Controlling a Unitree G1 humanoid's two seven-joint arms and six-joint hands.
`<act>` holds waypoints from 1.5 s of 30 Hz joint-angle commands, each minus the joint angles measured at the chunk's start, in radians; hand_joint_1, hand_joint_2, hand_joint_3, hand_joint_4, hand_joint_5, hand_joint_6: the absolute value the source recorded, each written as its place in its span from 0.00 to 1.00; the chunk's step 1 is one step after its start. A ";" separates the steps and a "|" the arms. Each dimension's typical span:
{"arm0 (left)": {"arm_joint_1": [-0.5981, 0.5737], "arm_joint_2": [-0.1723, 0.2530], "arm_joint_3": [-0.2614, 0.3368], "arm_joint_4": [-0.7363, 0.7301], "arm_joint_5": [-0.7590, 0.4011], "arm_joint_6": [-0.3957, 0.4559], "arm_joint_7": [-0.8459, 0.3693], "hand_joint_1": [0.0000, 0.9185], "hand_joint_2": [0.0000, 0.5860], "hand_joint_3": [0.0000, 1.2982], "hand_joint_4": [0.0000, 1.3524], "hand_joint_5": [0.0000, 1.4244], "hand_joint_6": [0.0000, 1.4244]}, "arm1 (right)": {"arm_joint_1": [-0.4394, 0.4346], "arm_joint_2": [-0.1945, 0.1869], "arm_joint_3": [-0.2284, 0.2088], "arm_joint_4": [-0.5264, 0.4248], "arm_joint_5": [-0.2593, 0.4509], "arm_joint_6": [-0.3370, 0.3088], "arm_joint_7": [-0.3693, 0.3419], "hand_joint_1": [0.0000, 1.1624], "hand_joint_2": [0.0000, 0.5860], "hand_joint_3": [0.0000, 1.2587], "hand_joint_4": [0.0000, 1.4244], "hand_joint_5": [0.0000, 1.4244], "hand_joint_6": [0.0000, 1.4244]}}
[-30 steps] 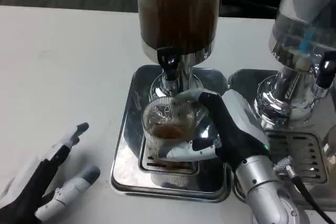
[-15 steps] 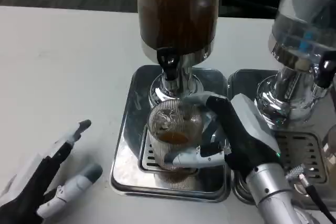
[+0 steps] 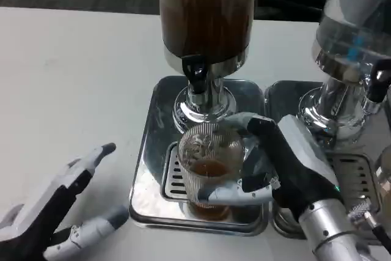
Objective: Grasp the cup under the faucet to collect the drink, then remove the cup.
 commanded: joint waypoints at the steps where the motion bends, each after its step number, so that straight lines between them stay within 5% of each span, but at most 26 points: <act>1: 0.054 0.029 0.020 -0.080 0.034 0.005 0.020 0.00 0.20 0.01 0.00 0.01 0.00 | 0.009 -0.007 -0.006 -0.052 0.004 -0.005 0.017 0.82 0.20 0.65 0.64 0.69 0.84; 17: 0.249 0.054 0.101 -0.281 0.173 0.048 0.063 0.00 0.18 0.00 0.00 0.00 0.00 | 0.074 -0.042 -0.006 -0.191 0.001 0.011 0.091 0.81 0.20 0.67 0.65 0.70 0.86; 28: 0.394 0.001 0.155 -0.400 0.311 0.088 0.198 0.00 0.18 0.00 0.00 0.00 0.00 | 0.145 -0.047 0.032 -0.283 -0.029 0.014 0.131 0.81 0.20 0.67 0.65 0.71 0.86; 45: 0.446 -0.022 0.140 -0.427 0.375 0.130 0.271 0.00 0.18 0.00 0.00 0.00 0.00 | 0.182 -0.025 0.055 -0.295 -0.046 -0.011 0.113 0.81 0.23 0.68 0.66 0.72 0.87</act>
